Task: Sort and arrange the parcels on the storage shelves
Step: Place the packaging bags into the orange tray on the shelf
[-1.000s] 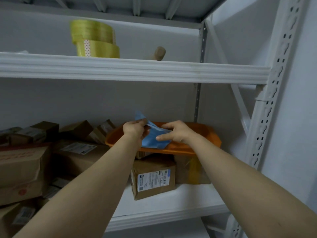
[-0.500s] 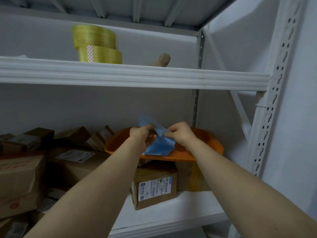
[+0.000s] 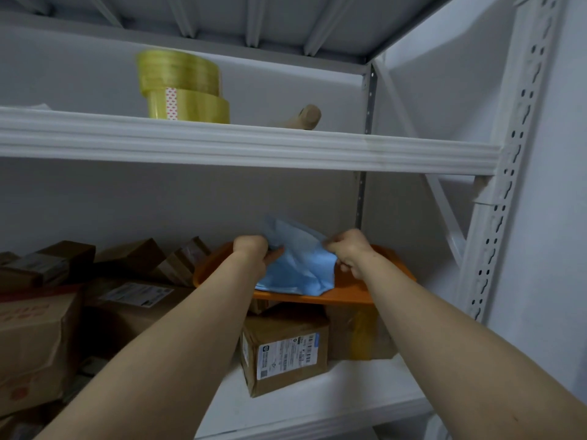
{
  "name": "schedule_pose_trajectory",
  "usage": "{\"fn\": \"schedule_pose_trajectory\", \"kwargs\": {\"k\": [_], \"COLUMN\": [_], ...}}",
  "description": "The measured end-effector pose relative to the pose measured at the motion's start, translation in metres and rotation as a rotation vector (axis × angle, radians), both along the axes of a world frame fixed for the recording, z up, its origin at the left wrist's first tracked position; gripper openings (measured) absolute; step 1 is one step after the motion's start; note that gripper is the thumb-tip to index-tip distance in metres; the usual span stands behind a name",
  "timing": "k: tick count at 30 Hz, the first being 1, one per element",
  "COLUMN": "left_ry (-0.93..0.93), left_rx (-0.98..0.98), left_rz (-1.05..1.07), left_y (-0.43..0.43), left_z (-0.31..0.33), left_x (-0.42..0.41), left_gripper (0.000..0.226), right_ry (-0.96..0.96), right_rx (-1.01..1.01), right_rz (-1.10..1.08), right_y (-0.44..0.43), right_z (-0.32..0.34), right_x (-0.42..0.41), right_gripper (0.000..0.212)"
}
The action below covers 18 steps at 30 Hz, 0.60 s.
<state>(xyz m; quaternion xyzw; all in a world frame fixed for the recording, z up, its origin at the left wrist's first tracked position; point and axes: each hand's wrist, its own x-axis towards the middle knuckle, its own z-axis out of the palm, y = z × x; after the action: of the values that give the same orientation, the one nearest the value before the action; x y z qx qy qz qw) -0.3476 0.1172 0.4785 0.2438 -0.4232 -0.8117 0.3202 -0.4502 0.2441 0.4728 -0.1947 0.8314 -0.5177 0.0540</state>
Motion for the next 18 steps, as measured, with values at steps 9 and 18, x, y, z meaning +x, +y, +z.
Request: {"fn": "schedule_pose_trajectory", "kwargs": {"k": [9, 18], "left_ry": [-0.614, -0.691], "left_rx": [-0.732, -0.755], "left_rz": [-0.066, -0.049], "left_y": [-0.011, -0.014], "left_z": [0.001, -0.007], "left_x": [0.001, -0.003], "left_gripper": [0.027, 0.046], "right_ry": [-0.226, 0.074], "right_rx": [-0.304, 0.166], "right_rz": [-0.076, 0.377], "right_y": [0.009, 0.008], "right_z": [0.012, -0.003], "right_x": [-0.002, 0.014], "right_gripper": [0.057, 0.112]}}
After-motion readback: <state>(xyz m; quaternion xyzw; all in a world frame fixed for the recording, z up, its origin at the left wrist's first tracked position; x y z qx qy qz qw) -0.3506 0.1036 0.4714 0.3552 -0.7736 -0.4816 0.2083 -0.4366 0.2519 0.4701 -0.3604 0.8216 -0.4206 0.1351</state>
